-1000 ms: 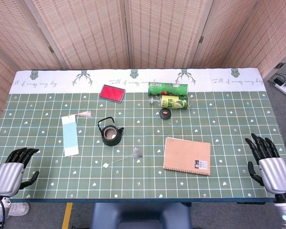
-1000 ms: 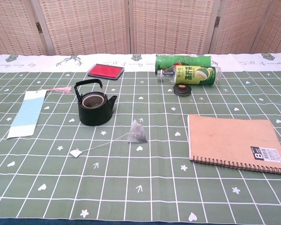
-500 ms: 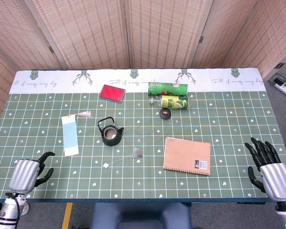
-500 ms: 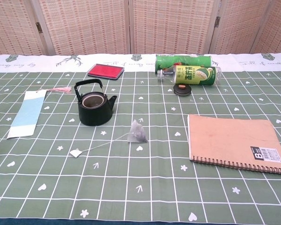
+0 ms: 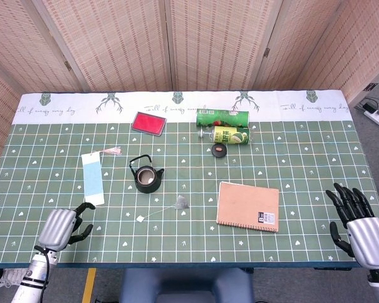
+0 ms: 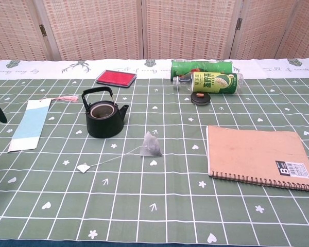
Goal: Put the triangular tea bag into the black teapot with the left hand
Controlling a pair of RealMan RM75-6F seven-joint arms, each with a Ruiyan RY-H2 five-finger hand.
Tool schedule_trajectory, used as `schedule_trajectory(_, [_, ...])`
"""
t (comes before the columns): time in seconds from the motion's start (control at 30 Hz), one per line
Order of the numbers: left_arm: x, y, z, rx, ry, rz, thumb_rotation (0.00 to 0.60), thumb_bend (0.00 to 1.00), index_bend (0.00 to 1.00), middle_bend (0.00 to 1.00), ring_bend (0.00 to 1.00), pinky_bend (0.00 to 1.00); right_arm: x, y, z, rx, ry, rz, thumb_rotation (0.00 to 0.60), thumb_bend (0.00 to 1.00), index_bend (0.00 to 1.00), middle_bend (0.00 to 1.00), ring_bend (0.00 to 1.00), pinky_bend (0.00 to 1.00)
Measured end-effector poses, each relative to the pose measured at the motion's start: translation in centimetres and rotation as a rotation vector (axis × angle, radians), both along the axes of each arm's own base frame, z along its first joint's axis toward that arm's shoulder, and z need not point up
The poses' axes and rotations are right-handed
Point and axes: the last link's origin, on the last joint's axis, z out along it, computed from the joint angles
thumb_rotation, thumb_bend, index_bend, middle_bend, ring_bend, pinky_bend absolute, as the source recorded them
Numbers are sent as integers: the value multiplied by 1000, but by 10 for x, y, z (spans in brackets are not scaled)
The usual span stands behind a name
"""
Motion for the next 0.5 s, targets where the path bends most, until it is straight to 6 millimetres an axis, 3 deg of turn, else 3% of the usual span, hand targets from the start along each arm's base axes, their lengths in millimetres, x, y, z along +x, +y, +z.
schedule_trajectory(0.5, [13, 4, -60, -30, 29, -1, 600, 330, 428, 1000, 1000, 1000, 4, 3, 2, -11, -15, 33, 600, 622, 0, 0, 17, 0])
